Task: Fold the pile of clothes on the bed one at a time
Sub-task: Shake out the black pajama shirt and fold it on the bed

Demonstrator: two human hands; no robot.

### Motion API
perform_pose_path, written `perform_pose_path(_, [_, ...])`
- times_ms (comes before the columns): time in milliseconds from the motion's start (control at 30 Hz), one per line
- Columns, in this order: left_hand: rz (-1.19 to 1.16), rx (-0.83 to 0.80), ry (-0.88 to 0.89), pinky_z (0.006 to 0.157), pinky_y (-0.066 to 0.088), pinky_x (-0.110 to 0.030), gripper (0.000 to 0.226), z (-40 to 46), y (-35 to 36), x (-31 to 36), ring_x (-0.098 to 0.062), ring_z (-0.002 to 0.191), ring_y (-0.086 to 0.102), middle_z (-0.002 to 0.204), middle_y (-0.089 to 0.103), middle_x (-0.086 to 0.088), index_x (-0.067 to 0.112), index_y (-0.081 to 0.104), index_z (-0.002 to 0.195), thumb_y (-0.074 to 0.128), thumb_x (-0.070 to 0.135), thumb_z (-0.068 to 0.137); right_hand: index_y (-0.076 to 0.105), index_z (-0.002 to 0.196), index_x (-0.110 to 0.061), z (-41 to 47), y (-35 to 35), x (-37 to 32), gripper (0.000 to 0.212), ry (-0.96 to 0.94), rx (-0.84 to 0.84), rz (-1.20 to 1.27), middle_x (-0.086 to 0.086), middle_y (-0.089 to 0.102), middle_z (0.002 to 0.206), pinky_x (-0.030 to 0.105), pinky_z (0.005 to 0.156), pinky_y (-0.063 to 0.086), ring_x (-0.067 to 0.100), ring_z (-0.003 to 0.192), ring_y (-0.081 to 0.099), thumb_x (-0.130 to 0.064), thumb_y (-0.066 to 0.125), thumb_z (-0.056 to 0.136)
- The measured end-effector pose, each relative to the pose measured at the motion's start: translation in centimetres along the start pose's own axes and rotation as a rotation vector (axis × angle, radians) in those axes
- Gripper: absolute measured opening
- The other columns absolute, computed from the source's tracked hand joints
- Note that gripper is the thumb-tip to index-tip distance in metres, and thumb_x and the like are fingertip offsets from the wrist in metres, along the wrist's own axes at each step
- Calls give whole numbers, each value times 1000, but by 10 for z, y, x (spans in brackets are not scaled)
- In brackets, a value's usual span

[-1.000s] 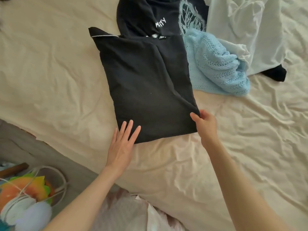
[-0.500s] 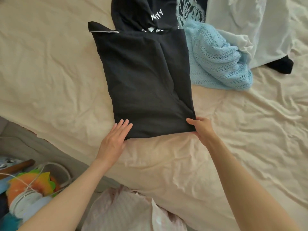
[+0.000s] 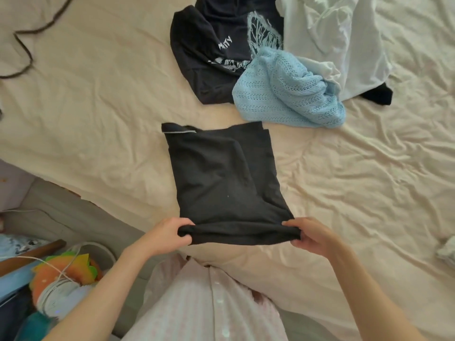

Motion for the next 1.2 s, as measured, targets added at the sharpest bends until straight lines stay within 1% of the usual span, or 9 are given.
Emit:
perform_pose_path(133, [-248,228,-3,77,50,-30,22,4,-45,2,-17,80,60,93,68,-8,21,65,102,58,8,85,60,91,0,-10,14,-47,9,-56,-48,101,8,58,62,16,35,39,14,44,54,-7,63,86])
perform_pose_path(233, [-500,510,64,68,48,-9,23,14,-102,10,0,78,61,88,65,2,11,61,111,58,5,89,60,88,-5,-10,37,-105,8,-131,-74,214,6,57,58,13,33,39,10,41,55,-10,54,91])
perform_pose_path(333, [-667,717,98,70,44,-4,17,34,-152,17,11,80,60,94,64,3,20,58,110,57,17,93,58,89,-8,-6,56,-161,15,-280,-29,297,8,64,67,14,42,48,9,46,63,-17,48,97])
perform_pose_path(467, [-575,784,-145,97,38,-28,50,71,-169,-4,-19,120,48,138,46,-8,14,31,142,43,34,98,55,110,-5,-9,68,-219,30,-755,439,-235,9,65,95,31,78,54,22,87,65,-31,47,97])
perform_pose_path(567, [-53,924,-99,109,28,-39,52,68,-169,15,-27,136,31,149,31,-11,14,25,146,39,28,98,52,130,-7,-25,120,-227,40,-1156,632,-822,12,55,129,37,104,34,28,125,47,-28,49,96])
perform_pose_path(633, [297,890,37,115,16,-45,54,79,-150,41,-30,142,18,155,21,-12,18,23,148,38,30,98,43,141,-15,-13,155,-218,49,-1269,633,-1170,11,41,147,46,112,24,29,139,31,-34,47,96])
perform_pose_path(733, [497,797,85,115,0,-50,56,110,-123,53,-30,145,3,158,8,-9,28,14,150,32,38,97,34,146,-24,19,179,-216,55,-1296,607,-1403,11,28,154,56,113,12,31,144,21,-44,42,96])
perform_pose_path(1067, [687,684,-46,112,-10,-51,56,176,-99,18,-29,144,-12,158,-9,-6,33,-21,142,1,49,94,6,151,-31,103,174,-206,61,-1081,578,-1588,5,4,160,48,115,-8,24,147,3,-54,17,96])
perform_pose_path(1200, [447,631,55,115,-6,-48,55,163,-111,27,-23,145,-11,159,-5,-2,30,-2,149,17,42,99,19,151,-28,83,178,-214,57,-1091,443,-1462,5,8,160,47,116,-1,22,147,6,-45,35,98])
Point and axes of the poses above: each hand's wrist, its own z-axis towards the middle knuckle, its own y-axis out of the palm, x = y × z, the point moved 10 cm from there along z, towards the middle knuckle
